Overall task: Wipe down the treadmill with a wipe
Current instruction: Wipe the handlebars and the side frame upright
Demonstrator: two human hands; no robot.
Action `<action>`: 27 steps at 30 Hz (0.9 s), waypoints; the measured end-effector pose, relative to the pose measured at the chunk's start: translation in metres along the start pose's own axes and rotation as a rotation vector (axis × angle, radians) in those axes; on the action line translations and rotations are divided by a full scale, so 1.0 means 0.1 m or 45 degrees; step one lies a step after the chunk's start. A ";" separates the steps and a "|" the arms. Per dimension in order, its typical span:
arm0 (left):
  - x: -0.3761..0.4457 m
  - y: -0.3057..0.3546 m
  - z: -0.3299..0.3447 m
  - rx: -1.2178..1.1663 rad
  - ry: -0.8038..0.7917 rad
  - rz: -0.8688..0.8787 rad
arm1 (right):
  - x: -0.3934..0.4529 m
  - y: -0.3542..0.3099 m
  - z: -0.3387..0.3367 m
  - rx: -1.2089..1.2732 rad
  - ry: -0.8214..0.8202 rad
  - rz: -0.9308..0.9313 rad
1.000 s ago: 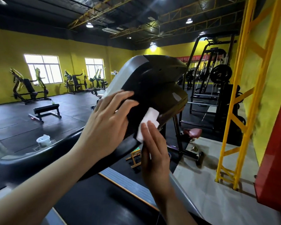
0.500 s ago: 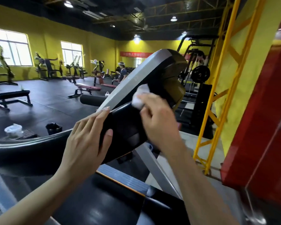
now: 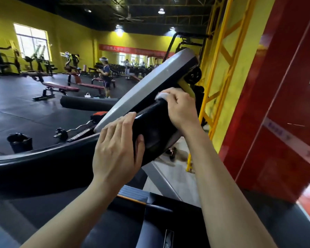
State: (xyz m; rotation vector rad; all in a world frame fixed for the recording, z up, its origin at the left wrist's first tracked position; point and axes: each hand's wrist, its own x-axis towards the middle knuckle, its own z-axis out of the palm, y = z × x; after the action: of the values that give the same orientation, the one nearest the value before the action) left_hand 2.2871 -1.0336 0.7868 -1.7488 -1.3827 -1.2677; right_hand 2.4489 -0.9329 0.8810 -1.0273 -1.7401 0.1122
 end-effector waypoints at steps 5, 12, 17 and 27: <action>0.00 -0.03 0.00 -0.019 0.004 0.020 | -0.81 -0.12 0.12 0.027 0.136 -0.286; -0.02 -0.02 0.00 -0.008 -0.014 0.002 | -0.79 0.43 0.11 0.323 0.385 0.255; -0.03 0.02 -0.01 0.013 -0.011 -0.007 | -0.88 0.44 0.17 0.585 0.477 0.378; -0.04 0.07 0.05 0.107 0.042 -0.031 | -0.57 0.59 0.04 0.688 0.455 0.533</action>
State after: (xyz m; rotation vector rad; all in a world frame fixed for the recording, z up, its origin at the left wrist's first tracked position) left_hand 2.2953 -1.0328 0.7815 -1.6527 -1.4216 -1.2278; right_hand 2.4834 -0.9334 0.8067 -0.9189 -1.0662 0.5944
